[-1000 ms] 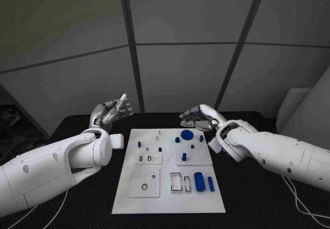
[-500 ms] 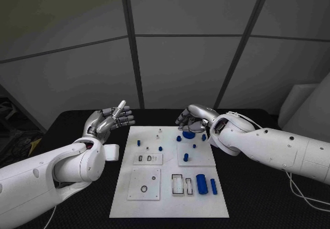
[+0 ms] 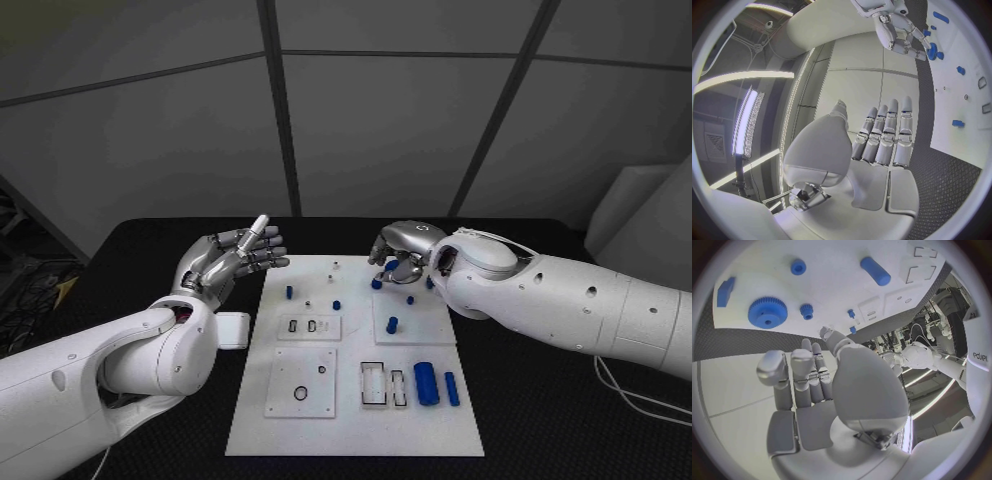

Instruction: Assemble the parts on the task board

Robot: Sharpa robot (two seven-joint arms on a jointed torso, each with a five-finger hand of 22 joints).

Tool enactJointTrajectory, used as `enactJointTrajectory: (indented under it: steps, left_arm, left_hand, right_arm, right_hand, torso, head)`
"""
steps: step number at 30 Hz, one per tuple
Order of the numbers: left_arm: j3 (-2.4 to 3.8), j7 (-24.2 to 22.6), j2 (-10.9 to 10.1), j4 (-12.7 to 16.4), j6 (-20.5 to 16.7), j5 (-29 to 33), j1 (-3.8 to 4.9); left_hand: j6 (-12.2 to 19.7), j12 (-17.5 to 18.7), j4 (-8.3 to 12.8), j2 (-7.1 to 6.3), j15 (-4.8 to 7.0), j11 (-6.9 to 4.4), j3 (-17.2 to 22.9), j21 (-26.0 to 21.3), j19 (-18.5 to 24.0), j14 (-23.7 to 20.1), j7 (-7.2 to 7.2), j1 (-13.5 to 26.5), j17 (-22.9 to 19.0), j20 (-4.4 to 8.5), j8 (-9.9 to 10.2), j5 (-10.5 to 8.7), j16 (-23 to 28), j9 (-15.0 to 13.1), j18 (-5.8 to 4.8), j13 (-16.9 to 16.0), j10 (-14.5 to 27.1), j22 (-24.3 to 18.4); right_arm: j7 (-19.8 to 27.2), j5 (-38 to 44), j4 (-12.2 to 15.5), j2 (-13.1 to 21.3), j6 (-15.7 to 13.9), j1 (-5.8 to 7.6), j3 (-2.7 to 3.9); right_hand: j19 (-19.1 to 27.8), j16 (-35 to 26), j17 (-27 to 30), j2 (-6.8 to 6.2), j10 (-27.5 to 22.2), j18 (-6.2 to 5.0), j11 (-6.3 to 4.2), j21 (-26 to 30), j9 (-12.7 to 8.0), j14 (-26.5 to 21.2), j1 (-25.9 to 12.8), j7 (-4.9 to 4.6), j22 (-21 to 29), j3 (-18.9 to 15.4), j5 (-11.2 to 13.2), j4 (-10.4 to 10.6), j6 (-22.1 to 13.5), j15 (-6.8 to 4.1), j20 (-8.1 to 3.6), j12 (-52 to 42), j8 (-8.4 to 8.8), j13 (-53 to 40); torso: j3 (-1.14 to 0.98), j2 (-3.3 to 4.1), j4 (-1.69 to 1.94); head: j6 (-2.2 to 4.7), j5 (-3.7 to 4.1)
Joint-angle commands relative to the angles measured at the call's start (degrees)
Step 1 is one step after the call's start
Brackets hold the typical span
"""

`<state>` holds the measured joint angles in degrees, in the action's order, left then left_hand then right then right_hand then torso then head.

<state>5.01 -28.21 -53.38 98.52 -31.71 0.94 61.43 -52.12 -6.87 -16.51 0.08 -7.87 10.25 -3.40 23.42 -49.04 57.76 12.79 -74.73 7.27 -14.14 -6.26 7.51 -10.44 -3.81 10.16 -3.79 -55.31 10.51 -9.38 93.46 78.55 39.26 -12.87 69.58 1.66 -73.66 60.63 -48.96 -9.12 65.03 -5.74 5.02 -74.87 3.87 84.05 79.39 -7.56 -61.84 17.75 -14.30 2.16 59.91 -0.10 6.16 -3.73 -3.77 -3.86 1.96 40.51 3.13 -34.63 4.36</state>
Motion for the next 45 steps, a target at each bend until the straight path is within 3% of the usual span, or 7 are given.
enactJointTrajectory:
  steps: [1, 9, 15, 45]
  left_arm:
    - [0.06, 0.11, -0.18, 0.32, 1.18, -1.04, 0.05]
    - [0.06, 0.25, -0.52, 0.75, 1.13, -1.06, 0.05]
    - [0.07, 0.42, -0.75, 0.96, 1.23, -1.05, 0.06]
    - [0.08, 0.92, -1.05, 0.88, 1.62, -1.05, 0.07]
  left_hand:
    - [-0.21, 0.27, -0.13, -0.35, -0.10, 0.06, -0.38, 0.32, -0.32, 0.14, -0.18, 0.13, 0.07, 0.10, 0.23, -0.37, 0.36, 0.08, 0.28, 0.08, -0.19, 0.05]
    - [-0.18, 0.40, -0.16, -0.27, -0.11, 0.08, -0.49, 0.35, -0.36, 0.09, -0.15, 0.18, 0.11, 0.09, 0.32, -0.38, 0.44, 0.09, 0.28, 0.09, -0.09, 0.06]
    - [-0.16, 0.53, -0.20, -0.20, -0.13, 0.12, -0.70, 0.37, -0.40, 0.06, -0.10, 0.36, 0.16, 0.09, 0.42, -0.39, 0.53, 0.09, 0.27, 0.10, -0.02, 0.06]
    - [-0.10, 0.79, -0.19, -0.03, -0.20, 0.17, -1.01, 0.37, -0.38, -0.13, -0.12, 0.51, 0.22, 0.06, 0.61, -0.39, 0.76, 0.09, 0.25, 0.12, 0.16, 0.04]
  right_arm:
    - [-2.74, 3.70, 0.13, -0.11, 3.84, 0.19, 0.04]
    - [-2.97, 3.93, -0.14, -0.51, 5.77, 0.21, 0.04]
    - [-2.95, 3.95, -0.69, -0.93, 6.71, 0.21, 0.03]
    - [-1.93, 3.32, -3.06, -2.63, 7.82, 0.22, 0.01]
  right_hand:
    - [-0.64, 1.38, -1.42, -0.68, -0.63, 0.55, 0.09, -0.87, 0.02, 1.51, 0.06, 0.08, -1.19, 0.26, 0.24, 0.08, -0.53, 0.30, 0.06, 0.10, 0.07, -0.10]
    - [-1.54, 4.25, -4.39, -0.45, -0.78, 0.92, 0.17, -2.58, 0.05, 1.66, 0.26, 0.18, -3.72, 0.35, 0.14, 0.12, -0.57, 0.44, 0.25, -0.07, 0.01, -0.21]
    - [-1.03, 3.65, -3.30, -0.25, -0.91, 0.81, 0.21, -2.49, 0.11, 1.18, 0.59, 0.13, -3.35, 0.67, -0.13, 0.00, -0.27, 0.48, 0.30, -0.02, -0.10, -0.20]
    - [-4.22, 10.45, -10.25, 1.70, 3.85, 1.98, -0.60, -6.97, 0.34, 1.69, 1.13, -0.30, -10.50, 6.79, 1.28, 0.24, 2.02, -0.10, 0.00, -0.37, -0.45, -0.21]
  torso:
    - [0.08, 0.53, 0.18]
    - [0.12, 0.77, 0.32]
    - [0.08, 0.99, 0.27]
    - [0.03, 1.50, 0.29]
  head:
    - [-0.09, 0.18]
    - [-0.01, 0.22]
    - [0.05, 0.13]
    - [-0.98, -0.04]
